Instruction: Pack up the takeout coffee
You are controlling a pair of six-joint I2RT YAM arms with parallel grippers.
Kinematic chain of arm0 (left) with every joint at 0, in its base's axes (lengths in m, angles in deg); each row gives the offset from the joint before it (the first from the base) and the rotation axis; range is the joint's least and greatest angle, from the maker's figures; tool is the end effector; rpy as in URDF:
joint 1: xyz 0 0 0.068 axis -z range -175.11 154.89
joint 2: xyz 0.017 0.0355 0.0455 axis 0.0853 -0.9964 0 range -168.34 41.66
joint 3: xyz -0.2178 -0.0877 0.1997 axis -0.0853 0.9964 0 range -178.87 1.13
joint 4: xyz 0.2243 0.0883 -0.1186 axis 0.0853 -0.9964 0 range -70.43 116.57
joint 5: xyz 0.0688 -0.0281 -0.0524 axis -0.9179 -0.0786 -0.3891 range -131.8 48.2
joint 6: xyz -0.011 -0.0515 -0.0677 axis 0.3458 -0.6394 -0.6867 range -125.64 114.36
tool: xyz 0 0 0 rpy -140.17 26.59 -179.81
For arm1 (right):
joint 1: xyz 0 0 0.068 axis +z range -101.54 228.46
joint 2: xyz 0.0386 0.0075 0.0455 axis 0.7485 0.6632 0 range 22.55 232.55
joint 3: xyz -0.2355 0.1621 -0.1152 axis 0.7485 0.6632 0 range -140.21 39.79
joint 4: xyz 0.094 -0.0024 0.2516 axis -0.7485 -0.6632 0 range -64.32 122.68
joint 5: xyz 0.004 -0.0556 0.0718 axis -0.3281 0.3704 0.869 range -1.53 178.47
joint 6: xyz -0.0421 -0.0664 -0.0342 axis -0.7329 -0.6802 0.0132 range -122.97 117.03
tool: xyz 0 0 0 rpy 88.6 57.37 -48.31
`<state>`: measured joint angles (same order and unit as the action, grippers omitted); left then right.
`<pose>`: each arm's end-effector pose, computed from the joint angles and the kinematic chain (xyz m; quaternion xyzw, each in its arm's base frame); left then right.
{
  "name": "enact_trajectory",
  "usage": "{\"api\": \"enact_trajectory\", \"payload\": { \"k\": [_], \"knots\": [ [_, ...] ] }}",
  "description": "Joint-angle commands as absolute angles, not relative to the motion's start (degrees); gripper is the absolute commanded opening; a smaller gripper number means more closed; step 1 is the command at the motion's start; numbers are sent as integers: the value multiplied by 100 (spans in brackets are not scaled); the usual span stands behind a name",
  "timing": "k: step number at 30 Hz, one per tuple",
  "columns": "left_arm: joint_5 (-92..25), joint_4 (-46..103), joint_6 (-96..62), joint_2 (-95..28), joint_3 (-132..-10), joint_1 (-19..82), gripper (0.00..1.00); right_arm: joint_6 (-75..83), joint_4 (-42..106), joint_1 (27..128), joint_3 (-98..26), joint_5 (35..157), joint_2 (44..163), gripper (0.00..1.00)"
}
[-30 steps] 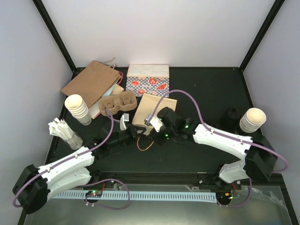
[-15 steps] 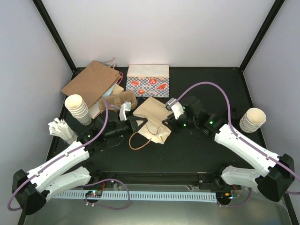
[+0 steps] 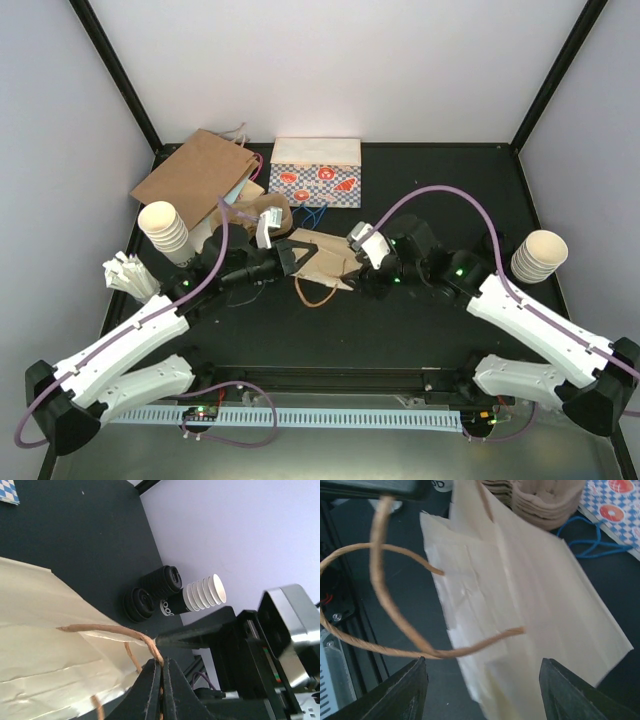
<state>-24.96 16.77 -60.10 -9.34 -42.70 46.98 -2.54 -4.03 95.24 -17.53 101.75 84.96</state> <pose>0.1554 -0.1697 0.3323 0.0010 0.7998 -0.5176 0.3039 0.1570 0.1924 0.3188 -0.4003 0.8150 0.2591 0.3293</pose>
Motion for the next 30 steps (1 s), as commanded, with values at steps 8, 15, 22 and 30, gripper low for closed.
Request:
{"api": "enact_trajectory", "payload": {
  "k": [8,15,22,30],
  "knots": [
    [-2041,1847,-6027,-1406,-4734,4708,2,-872,-389,10655,-2463,8440,8737,62],
    [-2001,1940,-6100,-1524,-4777,4708,2,-1177,-508,10949,-2588,8050,8996,59],
    [-1974,2002,-6146,-1590,-4773,4708,2,-1214,-496,10972,-2657,7998,9237,50],
    [-1924,2081,-6163,-1670,-4787,4708,2,-1091,-436,10989,-2741,8059,9405,28]
  ]
}}
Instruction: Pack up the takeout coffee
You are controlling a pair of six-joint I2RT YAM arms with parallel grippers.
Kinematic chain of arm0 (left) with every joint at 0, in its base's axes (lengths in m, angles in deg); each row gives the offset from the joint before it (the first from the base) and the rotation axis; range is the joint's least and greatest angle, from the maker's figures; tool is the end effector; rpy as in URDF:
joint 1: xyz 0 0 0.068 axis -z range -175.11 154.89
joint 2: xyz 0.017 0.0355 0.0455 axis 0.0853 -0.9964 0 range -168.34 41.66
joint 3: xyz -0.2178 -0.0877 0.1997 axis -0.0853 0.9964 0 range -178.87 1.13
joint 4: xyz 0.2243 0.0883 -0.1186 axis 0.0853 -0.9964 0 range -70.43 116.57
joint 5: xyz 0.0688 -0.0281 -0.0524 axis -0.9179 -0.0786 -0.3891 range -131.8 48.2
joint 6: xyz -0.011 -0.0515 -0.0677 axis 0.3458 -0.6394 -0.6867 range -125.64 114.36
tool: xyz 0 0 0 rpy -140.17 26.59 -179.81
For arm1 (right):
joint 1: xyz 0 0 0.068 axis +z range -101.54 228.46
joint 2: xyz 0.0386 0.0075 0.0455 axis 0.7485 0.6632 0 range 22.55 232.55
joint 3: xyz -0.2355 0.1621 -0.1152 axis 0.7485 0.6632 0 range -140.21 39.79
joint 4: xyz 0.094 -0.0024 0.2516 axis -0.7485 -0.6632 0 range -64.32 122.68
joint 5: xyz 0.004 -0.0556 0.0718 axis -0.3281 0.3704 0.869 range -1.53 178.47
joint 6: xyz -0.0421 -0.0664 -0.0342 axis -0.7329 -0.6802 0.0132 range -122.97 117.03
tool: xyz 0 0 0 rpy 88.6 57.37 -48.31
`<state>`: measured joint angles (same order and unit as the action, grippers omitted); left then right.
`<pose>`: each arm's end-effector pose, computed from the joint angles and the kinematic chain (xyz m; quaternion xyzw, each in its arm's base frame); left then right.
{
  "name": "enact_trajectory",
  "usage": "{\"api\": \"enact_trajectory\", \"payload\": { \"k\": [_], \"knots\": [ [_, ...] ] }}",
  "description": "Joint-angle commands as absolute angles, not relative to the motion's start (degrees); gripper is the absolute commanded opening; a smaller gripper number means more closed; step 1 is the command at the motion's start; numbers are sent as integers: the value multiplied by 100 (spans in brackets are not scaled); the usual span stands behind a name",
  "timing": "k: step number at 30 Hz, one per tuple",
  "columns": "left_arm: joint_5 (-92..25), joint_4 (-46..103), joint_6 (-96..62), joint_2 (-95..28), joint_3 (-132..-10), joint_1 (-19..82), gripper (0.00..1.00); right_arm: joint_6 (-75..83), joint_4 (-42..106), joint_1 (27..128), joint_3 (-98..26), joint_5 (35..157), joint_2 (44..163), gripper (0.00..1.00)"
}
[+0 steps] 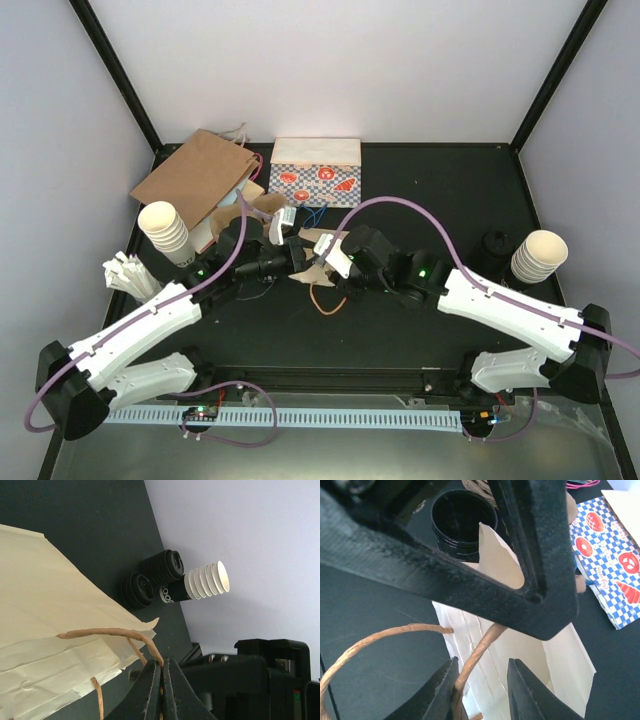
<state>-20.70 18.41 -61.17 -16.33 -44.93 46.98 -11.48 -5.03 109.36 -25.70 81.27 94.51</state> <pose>0.1719 -0.1917 0.3251 0.0099 0.8125 -0.5226 0.2580 0.1501 0.2501 0.3265 -0.5033 0.7697 0.1196 0.3741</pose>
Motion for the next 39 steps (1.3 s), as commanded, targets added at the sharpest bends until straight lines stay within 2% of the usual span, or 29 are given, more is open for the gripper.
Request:
{"api": "enact_trajectory", "payload": {
  "k": [1,3,5,7,9,10,12,14,16,21,28,32,35,39],
  "knots": [
    [-1922,2094,-6158,-1667,-4789,4713,2,-1022,-401,10989,-2724,7993,9357,26],
    [-1913,2116,-6141,-1654,-4799,4708,3,-913,-346,10985,-2682,7972,9234,18],
    [-1896,2177,-6107,-1630,-4800,4708,6,-780,-331,10980,-2682,7950,9120,4],
    [-1876,2266,-6076,-1578,-4804,4702,13,-665,-368,10973,-2710,7870,9051,1],
    [-1781,2437,-5960,-1508,-4812,4695,29,-523,-468,10952,-2798,7697,9055,1],
    [-1728,2510,-5892,-1449,-4818,4693,43,-424,-549,10902,-2875,7619,9087,1],
    [-1732,2542,-5720,-1264,-4860,4682,63,-218,-746,10731,-3074,7615,9141,1],
    [-1800,2522,-5531,-983,-4878,4675,77,19,-892,10487,-3262,7641,9147,1],
    [-1877,2436,-5296,-703,-4857,4673,84,243,-951,10261,-3409,7656,9072,1],
    [-2257,1562,-4754,-21,-4997,4657,90,596,-1000,9794,-3734,7795,8919,1],
    [-2818,236,-4555,636,-5050,4647,90,1159,-1187,9539,-4212,7542,8990,1],
    [-4035,-845,-4816,1067,-4967,4645,90,1605,-1132,9314,-4334,7558,8887,1],
    [-4162,-694,-4966,1712,-4529,4640,91,1870,-1085,9224,-4447,7558,8802,1],
    [-3989,-584,-5168,1965,-4098,4629,91,2004,-944,9220,-4566,7703,8652,1]
  ]
}}
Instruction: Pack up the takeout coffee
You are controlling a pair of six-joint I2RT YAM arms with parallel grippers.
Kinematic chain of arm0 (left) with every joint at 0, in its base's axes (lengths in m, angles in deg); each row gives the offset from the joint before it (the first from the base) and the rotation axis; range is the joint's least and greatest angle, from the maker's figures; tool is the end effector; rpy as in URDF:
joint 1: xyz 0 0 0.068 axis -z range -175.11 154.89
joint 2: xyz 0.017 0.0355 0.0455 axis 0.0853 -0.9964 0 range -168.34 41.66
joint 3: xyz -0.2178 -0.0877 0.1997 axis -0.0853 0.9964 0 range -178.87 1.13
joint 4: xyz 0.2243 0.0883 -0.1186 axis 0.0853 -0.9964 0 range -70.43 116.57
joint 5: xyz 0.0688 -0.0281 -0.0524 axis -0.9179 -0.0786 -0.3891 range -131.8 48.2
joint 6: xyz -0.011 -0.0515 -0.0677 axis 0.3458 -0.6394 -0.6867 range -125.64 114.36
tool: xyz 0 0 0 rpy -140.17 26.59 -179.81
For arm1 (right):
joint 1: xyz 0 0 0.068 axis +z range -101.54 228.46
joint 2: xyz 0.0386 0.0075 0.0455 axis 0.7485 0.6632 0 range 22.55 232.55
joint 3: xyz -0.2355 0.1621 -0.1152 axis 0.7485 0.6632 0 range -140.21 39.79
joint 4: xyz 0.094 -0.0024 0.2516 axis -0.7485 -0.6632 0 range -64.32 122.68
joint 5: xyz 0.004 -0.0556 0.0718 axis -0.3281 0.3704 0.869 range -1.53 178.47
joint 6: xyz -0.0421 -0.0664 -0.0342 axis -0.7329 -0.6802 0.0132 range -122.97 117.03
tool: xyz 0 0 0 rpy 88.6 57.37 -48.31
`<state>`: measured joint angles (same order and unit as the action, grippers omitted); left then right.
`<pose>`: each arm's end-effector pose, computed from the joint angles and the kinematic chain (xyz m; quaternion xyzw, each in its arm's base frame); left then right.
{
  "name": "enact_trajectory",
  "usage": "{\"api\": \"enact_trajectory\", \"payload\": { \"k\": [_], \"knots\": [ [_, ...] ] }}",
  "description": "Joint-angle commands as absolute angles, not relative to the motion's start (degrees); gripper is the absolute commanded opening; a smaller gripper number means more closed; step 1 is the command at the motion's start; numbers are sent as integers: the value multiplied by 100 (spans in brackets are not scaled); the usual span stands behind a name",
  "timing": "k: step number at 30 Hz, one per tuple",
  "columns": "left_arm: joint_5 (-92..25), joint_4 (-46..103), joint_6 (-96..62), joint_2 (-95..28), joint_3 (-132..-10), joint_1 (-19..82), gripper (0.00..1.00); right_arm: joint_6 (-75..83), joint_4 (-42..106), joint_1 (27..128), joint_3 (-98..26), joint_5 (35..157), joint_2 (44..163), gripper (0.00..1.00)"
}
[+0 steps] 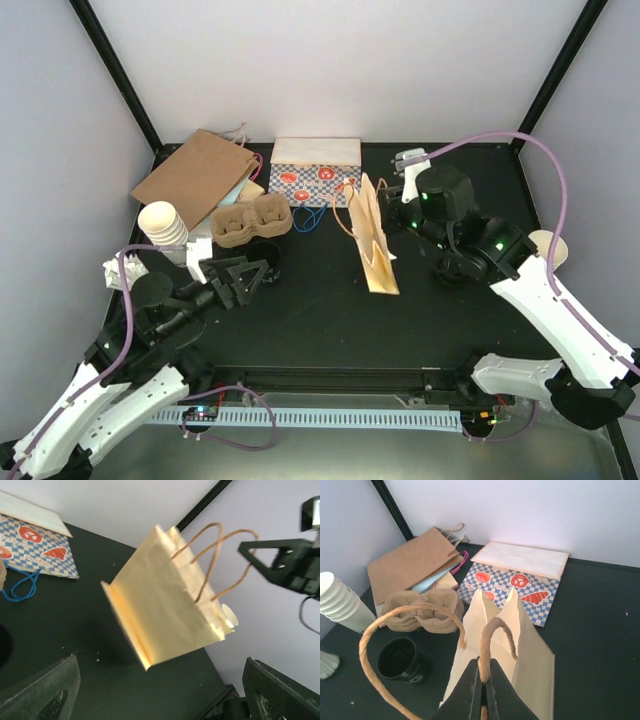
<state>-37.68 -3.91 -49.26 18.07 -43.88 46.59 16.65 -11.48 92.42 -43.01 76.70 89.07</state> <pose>0.0752 -0.0741 0.3584 0.0106 0.7606 -0.4596 0.4585 0.1955 0.1671 0.4483 -0.1279 0.8441 0.1957 0.4825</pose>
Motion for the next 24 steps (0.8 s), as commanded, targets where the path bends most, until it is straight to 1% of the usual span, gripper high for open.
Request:
{"api": "enact_trajectory", "payload": {
  "k": [1,7,14,16,24],
  "knots": [
    [-3939,-586,-5205,1950,-3991,4634,92,2029,-884,9221,-4590,7801,8600,1],
    [-3525,-323,-5240,1698,-3527,4630,92,2478,-356,9215,-4439,8282,8186,1],
    [-3491,-337,-4907,1394,-3464,4629,93,3547,644,9212,-3360,8298,7502,1],
    [-3515,-346,-4849,1349,-3464,4630,93,3794,797,9212,-3131,8270,7416,1],
    [-3477,-322,-4710,1100,-3496,4634,93,4341,1622,9210,-2504,9065,7441,1]
  ]
}}
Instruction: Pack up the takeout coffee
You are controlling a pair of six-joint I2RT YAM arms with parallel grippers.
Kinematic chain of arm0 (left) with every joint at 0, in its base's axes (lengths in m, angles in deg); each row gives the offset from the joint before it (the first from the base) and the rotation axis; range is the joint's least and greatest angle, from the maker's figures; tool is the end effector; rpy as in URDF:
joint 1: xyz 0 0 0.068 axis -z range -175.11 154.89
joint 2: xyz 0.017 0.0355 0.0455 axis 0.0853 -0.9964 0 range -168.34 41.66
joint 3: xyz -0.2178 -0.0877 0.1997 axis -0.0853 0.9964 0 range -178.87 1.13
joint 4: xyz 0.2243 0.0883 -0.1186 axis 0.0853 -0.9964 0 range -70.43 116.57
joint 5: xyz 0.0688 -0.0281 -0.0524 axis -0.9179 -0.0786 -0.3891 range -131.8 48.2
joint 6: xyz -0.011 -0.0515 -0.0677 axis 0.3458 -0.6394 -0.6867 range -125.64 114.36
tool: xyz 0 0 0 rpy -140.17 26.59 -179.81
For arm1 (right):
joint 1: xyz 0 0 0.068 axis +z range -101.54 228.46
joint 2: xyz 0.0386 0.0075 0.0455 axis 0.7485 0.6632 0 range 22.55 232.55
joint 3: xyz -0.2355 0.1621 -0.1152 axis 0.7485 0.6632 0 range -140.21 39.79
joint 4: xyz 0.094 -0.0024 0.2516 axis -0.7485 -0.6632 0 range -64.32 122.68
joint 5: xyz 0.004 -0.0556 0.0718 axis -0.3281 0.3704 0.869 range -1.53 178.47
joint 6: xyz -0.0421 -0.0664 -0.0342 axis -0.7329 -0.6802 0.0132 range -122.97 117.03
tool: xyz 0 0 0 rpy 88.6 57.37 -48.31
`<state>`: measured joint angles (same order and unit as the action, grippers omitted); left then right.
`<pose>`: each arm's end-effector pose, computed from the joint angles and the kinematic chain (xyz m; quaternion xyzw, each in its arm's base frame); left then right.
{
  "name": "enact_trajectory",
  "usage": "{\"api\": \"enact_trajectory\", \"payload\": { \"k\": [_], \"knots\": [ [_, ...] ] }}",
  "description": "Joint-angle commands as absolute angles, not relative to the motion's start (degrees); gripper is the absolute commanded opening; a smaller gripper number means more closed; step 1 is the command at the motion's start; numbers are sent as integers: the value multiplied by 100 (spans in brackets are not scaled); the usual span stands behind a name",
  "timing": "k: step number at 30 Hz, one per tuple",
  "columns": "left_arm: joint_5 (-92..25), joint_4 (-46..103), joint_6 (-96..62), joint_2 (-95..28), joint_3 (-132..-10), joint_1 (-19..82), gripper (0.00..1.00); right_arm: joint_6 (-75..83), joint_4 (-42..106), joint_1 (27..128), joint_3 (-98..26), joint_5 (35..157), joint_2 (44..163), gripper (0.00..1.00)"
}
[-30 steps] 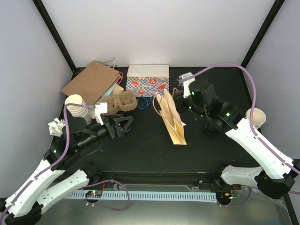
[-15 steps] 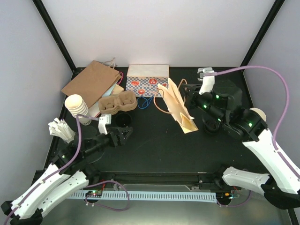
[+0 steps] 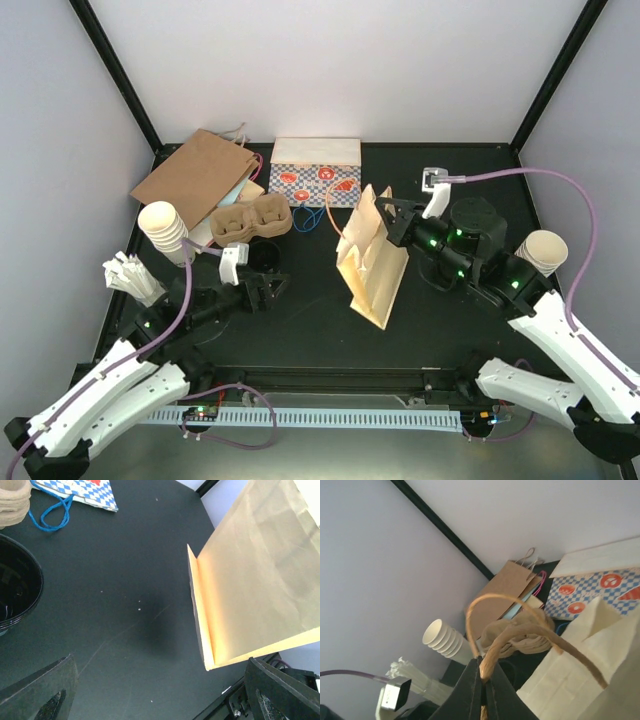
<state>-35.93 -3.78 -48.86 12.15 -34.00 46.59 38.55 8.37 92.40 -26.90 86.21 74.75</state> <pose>0.0992 -0.0985 0.2835 0.0165 0.8413 -0.3953 0.3682 0.1553 0.1455 0.4467 -0.0035 0.7650 0.4258 0.4832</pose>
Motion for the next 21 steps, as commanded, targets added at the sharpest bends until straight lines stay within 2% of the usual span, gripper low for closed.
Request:
{"api": "enact_trajectory", "payload": {
  "k": [1,10,21],
  "knots": [
    [-3477,-322,-4700,1080,-3507,4630,93,4434,1744,9207,-2414,9150,7428,1],
    [-3524,-336,-4588,910,-3513,4629,94,4911,1921,9093,-1543,9039,7040,1],
    [-3337,56,-4554,364,-3363,4630,94,4593,1690,9000,-1073,8937,6387,1]
  ]
}}
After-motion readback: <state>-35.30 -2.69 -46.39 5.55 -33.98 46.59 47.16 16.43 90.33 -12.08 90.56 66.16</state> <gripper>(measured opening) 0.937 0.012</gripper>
